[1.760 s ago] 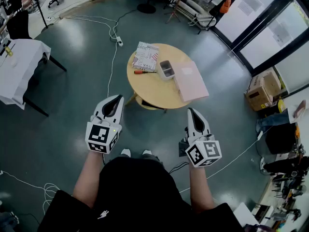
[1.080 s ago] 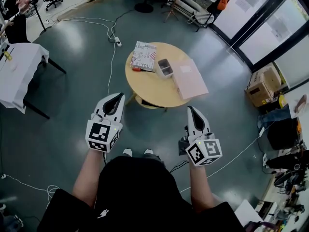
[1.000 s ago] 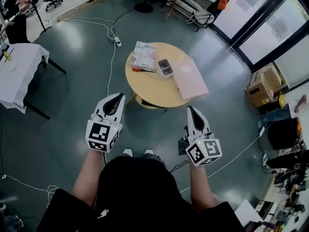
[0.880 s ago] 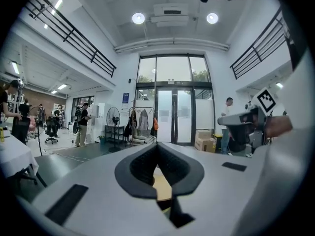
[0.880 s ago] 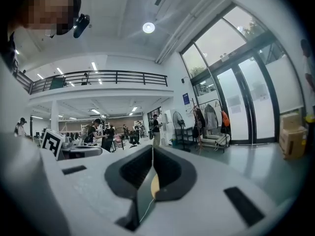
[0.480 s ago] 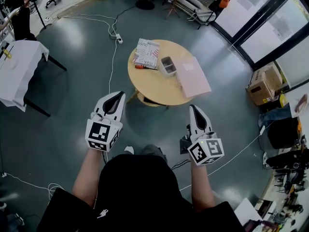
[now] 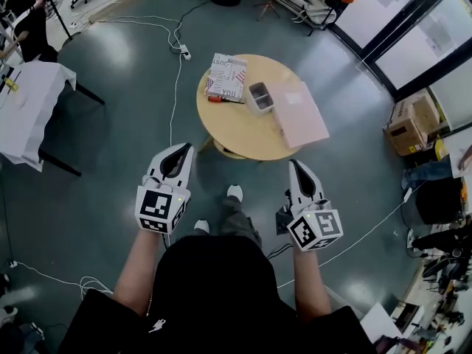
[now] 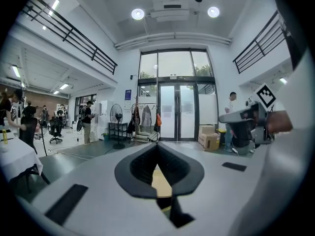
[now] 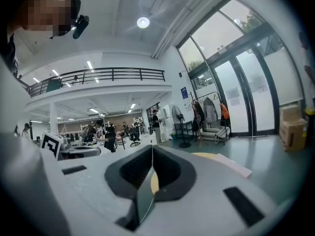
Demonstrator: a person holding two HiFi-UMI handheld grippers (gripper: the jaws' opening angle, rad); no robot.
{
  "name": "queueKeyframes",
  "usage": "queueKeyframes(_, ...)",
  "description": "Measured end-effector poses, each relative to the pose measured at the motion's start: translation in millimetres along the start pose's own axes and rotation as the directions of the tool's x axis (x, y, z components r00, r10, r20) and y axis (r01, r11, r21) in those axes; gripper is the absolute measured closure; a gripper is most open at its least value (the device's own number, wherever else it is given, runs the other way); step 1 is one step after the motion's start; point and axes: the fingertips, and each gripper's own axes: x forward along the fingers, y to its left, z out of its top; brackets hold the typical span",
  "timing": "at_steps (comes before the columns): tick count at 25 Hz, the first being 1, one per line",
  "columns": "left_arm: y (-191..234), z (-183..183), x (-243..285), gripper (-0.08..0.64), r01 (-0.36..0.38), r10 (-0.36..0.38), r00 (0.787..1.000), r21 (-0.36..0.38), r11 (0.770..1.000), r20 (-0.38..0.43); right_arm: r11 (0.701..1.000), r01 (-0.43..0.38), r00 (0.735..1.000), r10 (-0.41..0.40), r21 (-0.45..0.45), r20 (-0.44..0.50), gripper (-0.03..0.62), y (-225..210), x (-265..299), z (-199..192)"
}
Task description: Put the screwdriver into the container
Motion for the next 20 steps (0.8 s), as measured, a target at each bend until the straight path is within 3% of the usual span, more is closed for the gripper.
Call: queueKeyframes(20,24.5,29.9,148.6,0.555,-0.069,0.069,0.998,0.035,0.997,-0.013,0.994,-0.094,0.994,0.091,-0.056,-0.057,0.543,-98.5,129.0,26.8)
